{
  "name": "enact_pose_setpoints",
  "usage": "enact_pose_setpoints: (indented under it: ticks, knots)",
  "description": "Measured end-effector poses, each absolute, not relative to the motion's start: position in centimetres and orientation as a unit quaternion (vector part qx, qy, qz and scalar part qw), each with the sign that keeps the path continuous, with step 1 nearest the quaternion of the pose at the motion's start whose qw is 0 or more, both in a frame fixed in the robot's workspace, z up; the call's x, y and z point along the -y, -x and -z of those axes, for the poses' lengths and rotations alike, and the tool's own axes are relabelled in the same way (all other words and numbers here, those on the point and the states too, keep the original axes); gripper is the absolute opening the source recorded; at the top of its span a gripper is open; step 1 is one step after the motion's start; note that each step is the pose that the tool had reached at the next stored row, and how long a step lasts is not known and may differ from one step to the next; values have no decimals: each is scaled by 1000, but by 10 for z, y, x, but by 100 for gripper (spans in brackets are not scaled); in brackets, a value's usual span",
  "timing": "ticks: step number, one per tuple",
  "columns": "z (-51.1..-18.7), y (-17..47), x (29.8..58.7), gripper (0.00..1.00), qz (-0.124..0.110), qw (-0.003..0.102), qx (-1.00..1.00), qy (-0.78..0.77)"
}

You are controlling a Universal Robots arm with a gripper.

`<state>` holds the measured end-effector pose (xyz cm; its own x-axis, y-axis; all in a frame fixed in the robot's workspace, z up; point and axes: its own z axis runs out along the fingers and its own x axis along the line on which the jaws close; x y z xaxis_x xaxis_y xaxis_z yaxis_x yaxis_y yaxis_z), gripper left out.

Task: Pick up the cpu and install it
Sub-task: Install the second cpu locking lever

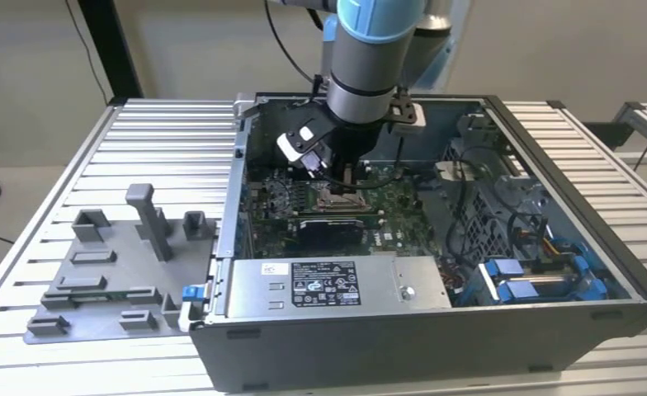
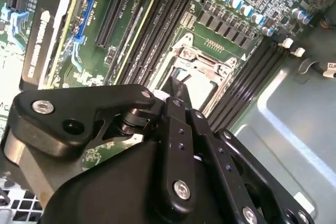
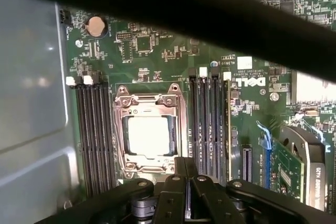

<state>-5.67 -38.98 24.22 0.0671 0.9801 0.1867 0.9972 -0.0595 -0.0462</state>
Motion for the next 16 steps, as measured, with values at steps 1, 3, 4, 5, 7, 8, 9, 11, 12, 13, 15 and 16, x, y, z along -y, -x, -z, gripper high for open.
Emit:
enact_pose_setpoints:
  ticks: [1,3,4,5,7,8,9,11,12,13,15,16]
  knots:
    - [-242,57,390,0,54,83,680,726]
    - [-240,58,389,0,58,87,680,726]
    - [-240,59,388,0,60,89,679,726]
    - [-239,60,388,0,61,89,679,726]
    - [-238,62,387,0,59,91,679,726]
    - [-238,62,387,0,58,92,679,726]
    - [-237,62,386,0,57,93,679,726]
    - [-235,62,385,0,57,94,678,726]
    - [-234,63,385,0,57,94,678,726]
    - [-234,63,384,0,56,94,678,726]
    - [-233,63,384,0,56,94,678,726]
    - [-233,63,384,0,56,94,678,726]
